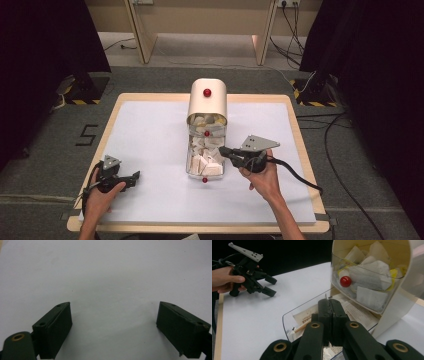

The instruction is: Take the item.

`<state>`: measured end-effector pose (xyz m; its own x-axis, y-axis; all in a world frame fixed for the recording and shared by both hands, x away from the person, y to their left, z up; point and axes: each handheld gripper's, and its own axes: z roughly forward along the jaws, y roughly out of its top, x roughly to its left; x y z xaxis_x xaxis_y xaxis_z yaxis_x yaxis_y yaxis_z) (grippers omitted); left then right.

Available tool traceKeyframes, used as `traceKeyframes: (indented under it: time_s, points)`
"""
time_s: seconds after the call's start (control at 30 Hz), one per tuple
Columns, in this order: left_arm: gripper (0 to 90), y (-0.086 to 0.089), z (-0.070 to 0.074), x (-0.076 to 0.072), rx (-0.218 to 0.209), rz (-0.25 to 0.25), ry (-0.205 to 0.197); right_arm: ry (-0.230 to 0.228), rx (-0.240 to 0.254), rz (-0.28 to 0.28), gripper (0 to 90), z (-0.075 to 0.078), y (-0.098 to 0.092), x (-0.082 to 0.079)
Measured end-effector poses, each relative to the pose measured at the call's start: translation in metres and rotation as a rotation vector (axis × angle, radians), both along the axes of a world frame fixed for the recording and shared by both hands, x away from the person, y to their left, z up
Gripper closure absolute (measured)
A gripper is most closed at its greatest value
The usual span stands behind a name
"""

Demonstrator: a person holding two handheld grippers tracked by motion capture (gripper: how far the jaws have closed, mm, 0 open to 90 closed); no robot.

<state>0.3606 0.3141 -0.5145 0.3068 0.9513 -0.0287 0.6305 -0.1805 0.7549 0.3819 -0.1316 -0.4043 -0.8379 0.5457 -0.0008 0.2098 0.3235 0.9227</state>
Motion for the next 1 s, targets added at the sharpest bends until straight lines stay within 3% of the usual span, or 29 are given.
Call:
traceKeyframes:
  time_s: [0.47, 1.0]
  points:
    - [12.2, 0.0, 0.0, 0.0, -0.001, 0.0, -0.001, -0.01, 0.031, -0.041, 89.2, 0.012, -0.017, -0.002]
    - [12.2, 0.0, 0.0, 0.0, 0.0, 0.0, 0.0, -0.01, 0.074, -0.127, 89.4, 0.018, -0.049, 0.003]
